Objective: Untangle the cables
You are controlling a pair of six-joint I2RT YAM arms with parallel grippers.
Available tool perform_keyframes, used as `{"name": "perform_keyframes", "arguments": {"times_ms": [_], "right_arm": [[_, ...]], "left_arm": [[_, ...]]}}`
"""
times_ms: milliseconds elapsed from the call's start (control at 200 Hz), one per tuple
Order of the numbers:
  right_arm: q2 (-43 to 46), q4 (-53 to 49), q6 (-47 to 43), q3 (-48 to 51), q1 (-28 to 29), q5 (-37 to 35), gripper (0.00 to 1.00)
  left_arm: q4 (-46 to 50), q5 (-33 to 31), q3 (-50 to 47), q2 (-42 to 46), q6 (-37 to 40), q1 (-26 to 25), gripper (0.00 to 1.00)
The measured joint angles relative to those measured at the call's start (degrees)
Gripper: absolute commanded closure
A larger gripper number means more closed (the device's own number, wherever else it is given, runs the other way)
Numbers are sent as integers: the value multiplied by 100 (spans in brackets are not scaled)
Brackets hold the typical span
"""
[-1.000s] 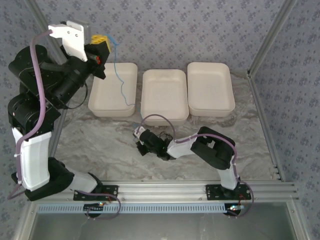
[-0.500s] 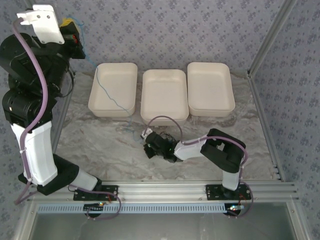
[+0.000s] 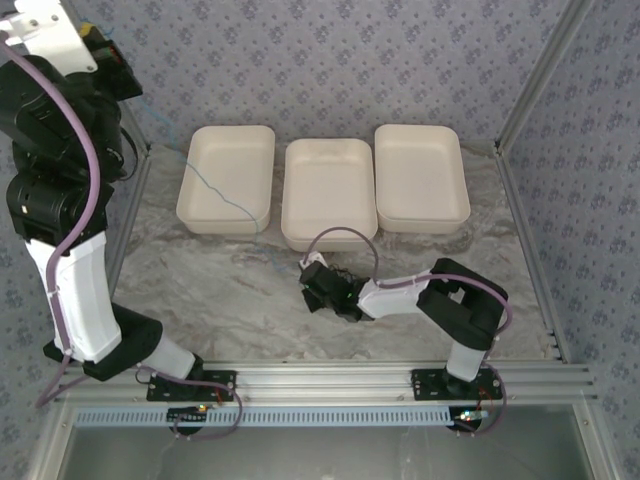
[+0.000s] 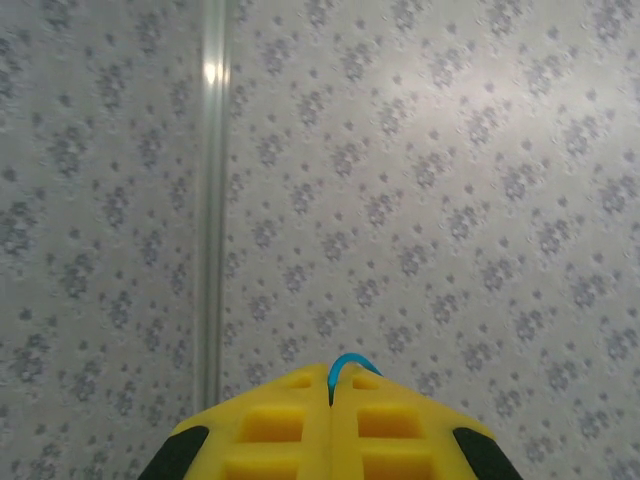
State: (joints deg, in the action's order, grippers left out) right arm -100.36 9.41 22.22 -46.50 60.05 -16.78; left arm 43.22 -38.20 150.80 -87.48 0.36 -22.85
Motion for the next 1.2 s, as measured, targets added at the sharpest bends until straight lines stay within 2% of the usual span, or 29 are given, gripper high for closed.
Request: {"name": "perform_keyframes", "arguments": {"times_ms": [310,380,505,545,680,754,889,1204], "right_arm": [[162,-260,79,61,-168,-94,100],[225,-282,68,70,-168,-83,100],[275,-313,-85,7,-35,-31,99],[275,-330,-107,-39,0,11,94],[332,-348,-153,-216,37,188,48],[457,-341,-181,-258,37,264,36],[966,-232,-205,-216,127,404,28],[2721,0,-214,-33,236,719,27]], "left_arm": [[-168,-310,87,9,-223,153,100],[-136,0,74,9,-348,179,100],[-22,1071,35,4,-614,186,100],[31,1373,-11,4,-699,186,100],[52,2013,-433,76,-802,186,100],[59,2203,-658,107,-798,186,100],[68,2465,-734,114,-793,186,100],[-11,2758,-905,133,-796,190,100]]}}
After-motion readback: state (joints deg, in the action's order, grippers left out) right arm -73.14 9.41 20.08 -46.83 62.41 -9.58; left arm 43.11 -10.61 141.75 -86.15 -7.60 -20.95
